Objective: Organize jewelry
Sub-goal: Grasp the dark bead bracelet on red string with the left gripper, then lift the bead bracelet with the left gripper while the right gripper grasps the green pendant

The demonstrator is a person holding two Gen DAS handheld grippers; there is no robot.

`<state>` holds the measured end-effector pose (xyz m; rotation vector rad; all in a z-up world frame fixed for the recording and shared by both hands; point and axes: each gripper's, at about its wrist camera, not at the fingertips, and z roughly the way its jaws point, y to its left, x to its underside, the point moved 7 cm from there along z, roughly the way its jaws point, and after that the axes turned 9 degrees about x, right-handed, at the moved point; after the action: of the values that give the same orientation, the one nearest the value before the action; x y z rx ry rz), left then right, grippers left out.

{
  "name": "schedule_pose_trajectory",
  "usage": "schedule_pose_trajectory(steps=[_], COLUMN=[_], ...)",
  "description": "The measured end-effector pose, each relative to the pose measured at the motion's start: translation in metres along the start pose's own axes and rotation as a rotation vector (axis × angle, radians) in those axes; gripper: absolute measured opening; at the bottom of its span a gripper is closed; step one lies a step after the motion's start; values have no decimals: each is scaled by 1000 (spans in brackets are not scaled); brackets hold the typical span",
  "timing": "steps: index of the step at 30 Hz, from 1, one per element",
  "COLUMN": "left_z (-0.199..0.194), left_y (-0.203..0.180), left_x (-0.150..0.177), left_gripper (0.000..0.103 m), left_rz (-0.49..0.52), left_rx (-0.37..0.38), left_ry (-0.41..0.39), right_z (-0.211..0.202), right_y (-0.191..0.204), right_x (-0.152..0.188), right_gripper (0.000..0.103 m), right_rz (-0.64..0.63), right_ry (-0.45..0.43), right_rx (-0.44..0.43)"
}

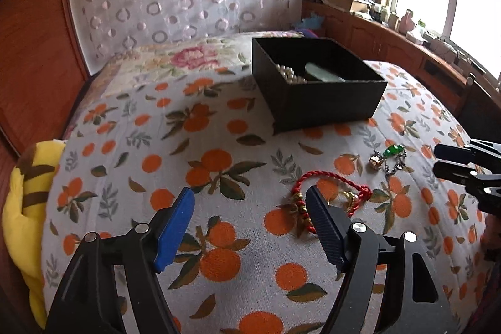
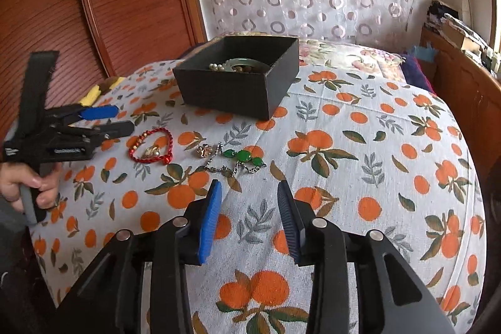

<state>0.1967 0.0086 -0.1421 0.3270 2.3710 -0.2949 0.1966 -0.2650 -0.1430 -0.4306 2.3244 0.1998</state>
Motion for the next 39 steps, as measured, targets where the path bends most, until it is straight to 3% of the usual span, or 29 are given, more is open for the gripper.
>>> schedule_pose_trajectory(steps=[5, 10, 13, 23, 26, 27, 30, 39], left_z=[9, 16, 18, 20, 21, 21, 19, -36], left_y=[-3, -17, -24, -34, -36, -37, -40, -41], left_x=[0, 2, 2, 2, 2, 2, 3, 8], left_gripper=[65, 35, 28, 25, 15, 6, 6, 6], left_rz=[-9, 21, 33, 59, 61, 66, 81, 14], left_rx=[28, 62, 63, 43, 50, 52, 47, 69], left_ry=[23, 54, 60, 56, 55, 56, 60, -68], right_z=[-3, -3, -2, -2, -1, -1, -1, 2], right_y=[-4, -9, -9, -6, -5, -6, -7, -3], right_x=[-2, -2, -2, -1, -1, -1, -1, 0], right_gripper=[40, 40, 40, 40, 40, 40, 40, 40], right_rz=[7, 22, 24, 0, -7, -5, -1, -15], right_ry=[-12, -11, -11, -14, -12, -11, -10, -4], right_rx=[12, 19, 25, 68, 72, 72, 71, 63])
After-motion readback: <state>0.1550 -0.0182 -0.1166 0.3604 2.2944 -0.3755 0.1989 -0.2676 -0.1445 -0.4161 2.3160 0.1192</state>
